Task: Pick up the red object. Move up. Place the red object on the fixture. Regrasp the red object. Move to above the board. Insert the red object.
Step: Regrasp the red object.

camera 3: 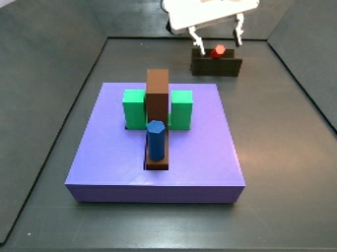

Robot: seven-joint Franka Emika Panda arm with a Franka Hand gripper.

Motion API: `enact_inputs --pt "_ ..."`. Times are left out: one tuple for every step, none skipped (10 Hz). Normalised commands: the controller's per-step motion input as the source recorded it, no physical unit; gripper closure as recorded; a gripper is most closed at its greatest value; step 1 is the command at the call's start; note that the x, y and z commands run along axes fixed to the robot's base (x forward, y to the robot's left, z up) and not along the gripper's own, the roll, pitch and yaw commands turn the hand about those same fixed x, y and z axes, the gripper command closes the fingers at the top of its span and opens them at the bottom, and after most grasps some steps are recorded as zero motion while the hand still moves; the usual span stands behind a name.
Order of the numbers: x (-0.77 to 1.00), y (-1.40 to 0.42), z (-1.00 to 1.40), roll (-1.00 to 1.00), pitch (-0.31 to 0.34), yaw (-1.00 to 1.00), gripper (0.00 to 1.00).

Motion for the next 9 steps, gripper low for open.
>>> enact_inputs --pt "0.00 -0.12 0.38 0.71 -0.097 0.06 0.00" --pt "0.00 -0.11 0.33 0.81 -0.091 0.07 0.00" --pt "0.00 -0.12 0.30 0.91 -0.071 0.07 0.00" --pt "0.00 -0.13 0.27 1.00 -0.063 0.07 0.00" --pt "0.00 -0.15 0.27 1.00 -0.023 0.06 0.00" --pt "0.00 -0.19 0.29 1.00 0.000 0.05 0.00" --pt "0.00 -0.18 0.24 1.00 0.000 0.03 0.00" --pt "0.00 -0.13 0.20 1.00 0.000 0.02 0.00" --pt "0.00 -0.15 0.18 1.00 0.000 0.02 0.00"
